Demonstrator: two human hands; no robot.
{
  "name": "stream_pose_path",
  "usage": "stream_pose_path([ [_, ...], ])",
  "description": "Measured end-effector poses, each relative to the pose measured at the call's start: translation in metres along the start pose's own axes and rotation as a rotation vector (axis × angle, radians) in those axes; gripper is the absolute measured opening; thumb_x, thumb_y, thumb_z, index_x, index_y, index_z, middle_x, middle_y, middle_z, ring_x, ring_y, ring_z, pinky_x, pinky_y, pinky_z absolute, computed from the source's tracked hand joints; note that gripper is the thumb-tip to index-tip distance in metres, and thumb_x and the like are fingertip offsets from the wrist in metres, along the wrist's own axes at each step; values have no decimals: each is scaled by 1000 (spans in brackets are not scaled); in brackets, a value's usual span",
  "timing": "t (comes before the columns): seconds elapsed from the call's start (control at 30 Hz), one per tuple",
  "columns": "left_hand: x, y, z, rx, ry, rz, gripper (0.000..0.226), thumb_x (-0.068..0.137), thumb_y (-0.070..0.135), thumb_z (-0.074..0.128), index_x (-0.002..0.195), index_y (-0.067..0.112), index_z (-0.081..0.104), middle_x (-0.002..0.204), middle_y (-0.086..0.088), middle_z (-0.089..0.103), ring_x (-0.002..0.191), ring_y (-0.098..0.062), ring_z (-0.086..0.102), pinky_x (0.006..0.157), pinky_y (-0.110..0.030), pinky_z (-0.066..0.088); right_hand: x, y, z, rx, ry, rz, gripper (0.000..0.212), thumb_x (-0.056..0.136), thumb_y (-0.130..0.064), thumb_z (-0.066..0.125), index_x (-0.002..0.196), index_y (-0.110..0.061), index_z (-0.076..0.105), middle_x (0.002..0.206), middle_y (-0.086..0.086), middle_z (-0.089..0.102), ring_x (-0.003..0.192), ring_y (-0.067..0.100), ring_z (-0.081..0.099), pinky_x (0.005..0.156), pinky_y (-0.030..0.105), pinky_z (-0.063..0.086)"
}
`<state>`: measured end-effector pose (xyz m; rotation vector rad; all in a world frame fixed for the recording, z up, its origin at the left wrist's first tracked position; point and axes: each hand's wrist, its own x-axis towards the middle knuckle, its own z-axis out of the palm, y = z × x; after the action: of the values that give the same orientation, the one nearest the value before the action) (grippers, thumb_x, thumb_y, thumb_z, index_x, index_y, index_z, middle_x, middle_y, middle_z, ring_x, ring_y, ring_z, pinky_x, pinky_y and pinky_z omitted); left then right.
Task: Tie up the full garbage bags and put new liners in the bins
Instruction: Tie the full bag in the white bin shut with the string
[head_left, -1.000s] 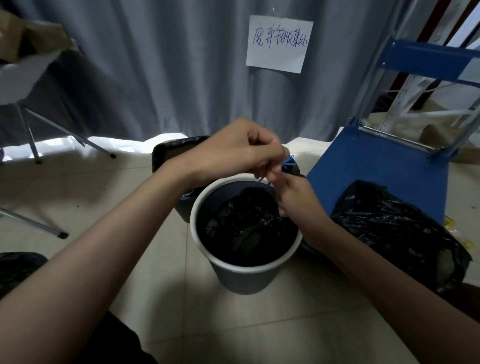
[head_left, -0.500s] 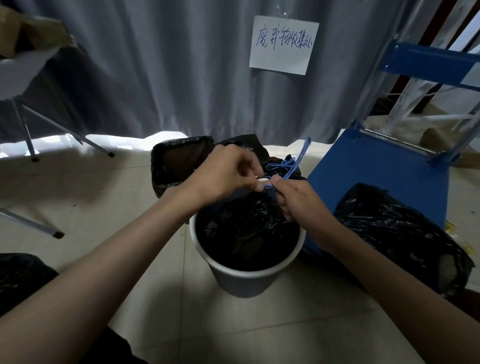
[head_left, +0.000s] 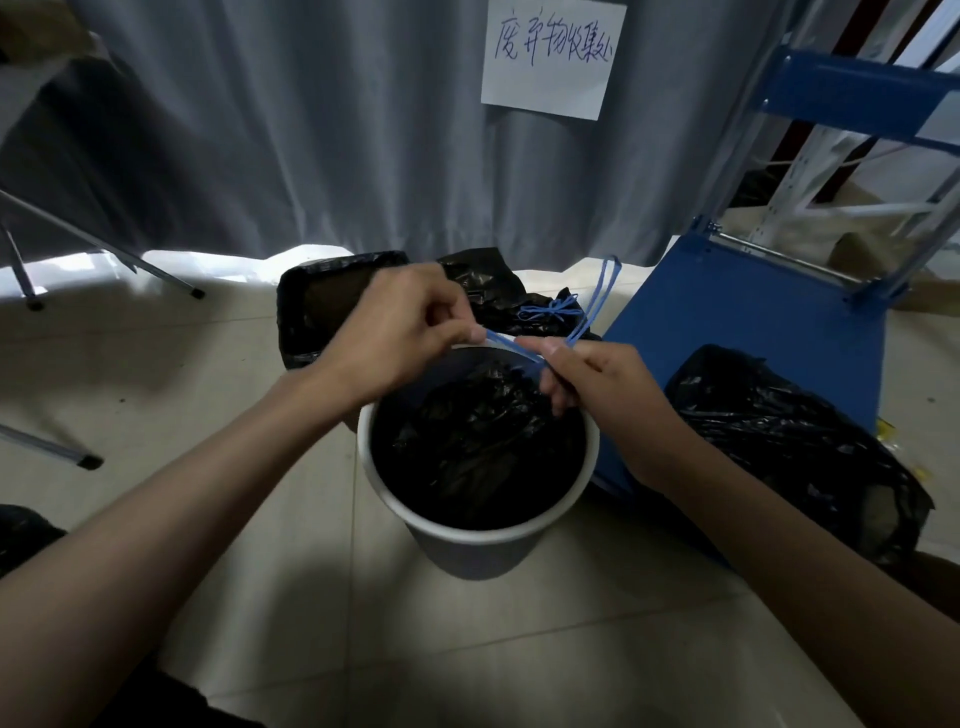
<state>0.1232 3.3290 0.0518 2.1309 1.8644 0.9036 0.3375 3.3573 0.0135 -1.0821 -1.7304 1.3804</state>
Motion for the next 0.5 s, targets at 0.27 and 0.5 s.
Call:
stream_pose_path([
  [0.27,4,-18,-8,132,-17,-57,10,75,34,81,73,26,75,85,6,49,80,-8,50,71,-16,38,3,13,3,259,113,83,12,94,-11,64,95,-8,75,77,7,72,64,9,62,66,18,52],
  [0.5,3,2,5,91,-107,156,59,62,54,82,113,27,67,100,10,67,91,-8,62,83,-33,51,1,13,7,146,108,17,15,94,-6,62,86,-9,74,73,6,71,62,9,62,65,18,55],
])
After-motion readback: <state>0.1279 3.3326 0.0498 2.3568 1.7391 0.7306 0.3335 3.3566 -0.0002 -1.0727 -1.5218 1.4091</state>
